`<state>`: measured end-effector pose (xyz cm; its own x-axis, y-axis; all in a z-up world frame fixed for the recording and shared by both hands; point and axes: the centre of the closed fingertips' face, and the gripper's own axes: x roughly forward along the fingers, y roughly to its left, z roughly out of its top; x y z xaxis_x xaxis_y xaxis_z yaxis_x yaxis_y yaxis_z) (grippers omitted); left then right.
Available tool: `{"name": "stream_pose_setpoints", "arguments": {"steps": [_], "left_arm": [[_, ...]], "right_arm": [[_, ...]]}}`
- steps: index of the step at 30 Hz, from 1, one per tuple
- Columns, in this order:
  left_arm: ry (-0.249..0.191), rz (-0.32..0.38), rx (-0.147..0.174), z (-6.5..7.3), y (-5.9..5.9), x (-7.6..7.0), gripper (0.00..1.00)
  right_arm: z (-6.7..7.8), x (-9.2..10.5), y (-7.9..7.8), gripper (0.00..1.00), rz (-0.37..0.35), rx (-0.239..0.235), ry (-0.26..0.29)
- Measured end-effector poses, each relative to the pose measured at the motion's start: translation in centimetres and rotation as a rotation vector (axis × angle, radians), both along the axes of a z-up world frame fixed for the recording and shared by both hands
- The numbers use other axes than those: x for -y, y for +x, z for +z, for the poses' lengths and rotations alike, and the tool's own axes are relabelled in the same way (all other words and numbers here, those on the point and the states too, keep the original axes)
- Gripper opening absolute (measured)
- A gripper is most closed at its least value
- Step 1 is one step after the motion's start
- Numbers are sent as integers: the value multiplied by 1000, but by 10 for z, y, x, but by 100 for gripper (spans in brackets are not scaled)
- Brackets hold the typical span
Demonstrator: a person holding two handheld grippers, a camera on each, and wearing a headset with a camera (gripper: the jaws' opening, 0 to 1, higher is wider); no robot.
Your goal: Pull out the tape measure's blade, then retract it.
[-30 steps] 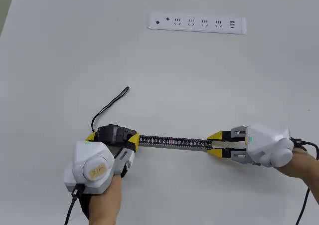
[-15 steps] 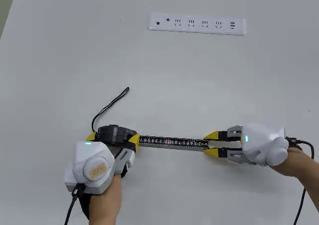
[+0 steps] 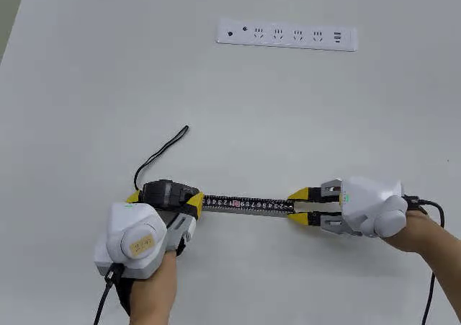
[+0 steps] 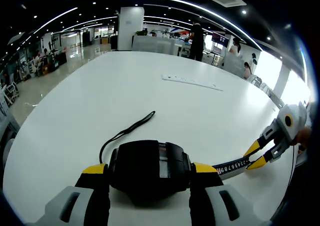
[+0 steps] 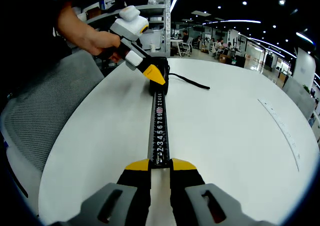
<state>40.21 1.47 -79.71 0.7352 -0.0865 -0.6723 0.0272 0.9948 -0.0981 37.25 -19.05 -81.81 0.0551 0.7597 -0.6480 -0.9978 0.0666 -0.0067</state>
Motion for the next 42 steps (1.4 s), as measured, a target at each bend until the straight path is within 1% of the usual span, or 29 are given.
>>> {"name": "stream_pose_setpoints", "arguments": {"steps": [7,11,21,31,42], "left_arm": [[-2,0,-2,0,0,0,61],[-4,-1,-4,0,0,0,61],[-9,1,-6,0,0,1,61],[-9,-1,-8,0,0,1,61],[-12,-3,-13,0,-1,1,61]], "right_arm": [[1,-3,0,12,2,0,2],[2,-13,1,12,5,1,11],[3,-26,1,12,8,3,19],[3,-31,1,12,7,9,16],[2,-44,2,12,12,10,29]]}}
